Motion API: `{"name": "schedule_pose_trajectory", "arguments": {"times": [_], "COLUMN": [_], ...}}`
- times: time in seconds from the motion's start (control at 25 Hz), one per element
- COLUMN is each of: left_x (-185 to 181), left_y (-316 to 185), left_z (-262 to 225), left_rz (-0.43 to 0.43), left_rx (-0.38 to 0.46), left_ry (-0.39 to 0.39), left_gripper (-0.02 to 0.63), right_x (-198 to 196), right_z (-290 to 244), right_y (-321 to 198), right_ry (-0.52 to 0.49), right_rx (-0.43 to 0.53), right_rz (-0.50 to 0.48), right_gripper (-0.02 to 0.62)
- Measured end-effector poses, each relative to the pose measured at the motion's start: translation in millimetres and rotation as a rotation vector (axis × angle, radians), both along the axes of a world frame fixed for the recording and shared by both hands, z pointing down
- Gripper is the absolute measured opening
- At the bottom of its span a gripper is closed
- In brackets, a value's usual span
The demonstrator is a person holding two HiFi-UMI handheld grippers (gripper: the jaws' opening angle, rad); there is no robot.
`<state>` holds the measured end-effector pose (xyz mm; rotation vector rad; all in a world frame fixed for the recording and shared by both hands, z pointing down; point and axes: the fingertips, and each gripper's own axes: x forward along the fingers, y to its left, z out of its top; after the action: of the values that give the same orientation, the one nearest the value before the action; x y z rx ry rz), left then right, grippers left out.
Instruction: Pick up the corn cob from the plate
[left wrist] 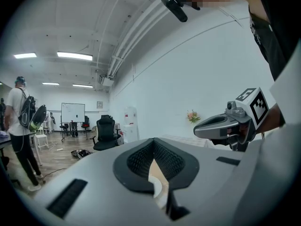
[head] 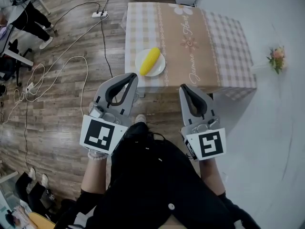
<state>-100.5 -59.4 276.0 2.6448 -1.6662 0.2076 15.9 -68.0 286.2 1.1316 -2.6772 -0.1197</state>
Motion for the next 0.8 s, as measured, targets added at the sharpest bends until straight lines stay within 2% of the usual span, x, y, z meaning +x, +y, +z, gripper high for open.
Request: {"name": "schedule_pose_trajectory", "arguments": {"times": [0.8], "left_x": [-40], "left_y": [-84], "left_z": [11], "left_rz": [0.041], "left_rx": [0.003], "left_ry": [-0.004], "left_gripper": [0.012], "right_x": [-41], "right_z": [11], "right_y": [-78], "right_ry": [0.002], "right_rx": [0.002], "right_rz": [0.042], "right_gripper": [0.041]}}
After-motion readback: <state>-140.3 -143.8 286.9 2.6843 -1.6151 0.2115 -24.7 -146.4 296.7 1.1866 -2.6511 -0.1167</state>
